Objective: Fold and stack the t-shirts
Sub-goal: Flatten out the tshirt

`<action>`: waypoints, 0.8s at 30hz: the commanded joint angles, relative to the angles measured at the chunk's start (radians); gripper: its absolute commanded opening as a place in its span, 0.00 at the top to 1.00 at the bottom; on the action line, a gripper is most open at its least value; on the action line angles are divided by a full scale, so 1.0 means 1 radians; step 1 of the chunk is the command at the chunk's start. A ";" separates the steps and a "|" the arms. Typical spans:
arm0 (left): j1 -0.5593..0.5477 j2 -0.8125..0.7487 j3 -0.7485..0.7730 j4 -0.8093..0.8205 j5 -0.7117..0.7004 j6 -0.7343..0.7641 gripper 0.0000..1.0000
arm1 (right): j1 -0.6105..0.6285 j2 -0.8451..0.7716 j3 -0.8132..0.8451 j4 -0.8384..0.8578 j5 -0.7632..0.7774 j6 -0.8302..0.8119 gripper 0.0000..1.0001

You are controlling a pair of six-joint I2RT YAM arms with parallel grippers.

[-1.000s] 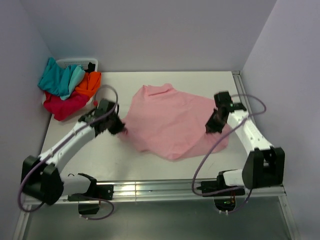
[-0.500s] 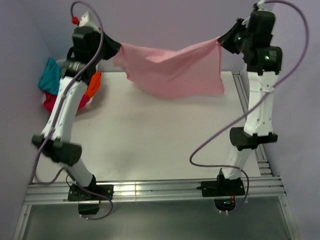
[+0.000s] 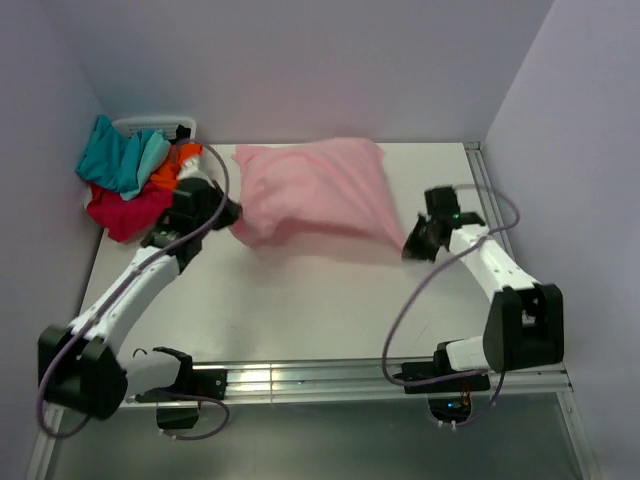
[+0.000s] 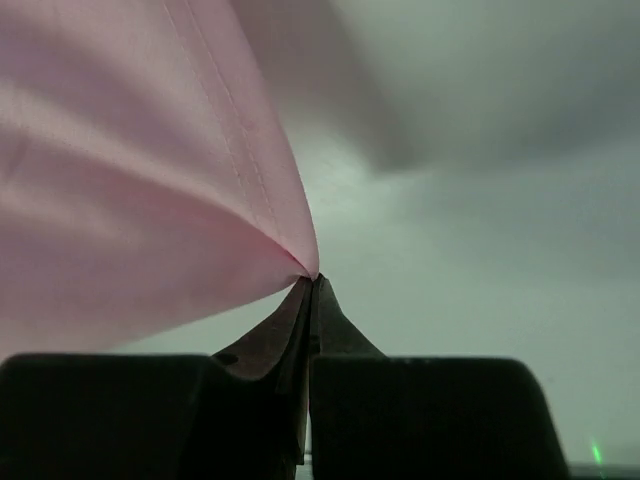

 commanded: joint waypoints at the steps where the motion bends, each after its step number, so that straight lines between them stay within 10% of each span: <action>1: 0.005 0.084 -0.130 -0.010 0.082 -0.034 1.00 | 0.004 -0.006 -0.240 0.108 -0.045 0.072 1.00; 24: -0.131 0.139 -0.484 -0.115 0.001 -0.245 1.00 | 0.011 0.091 -0.405 0.073 0.015 0.040 1.00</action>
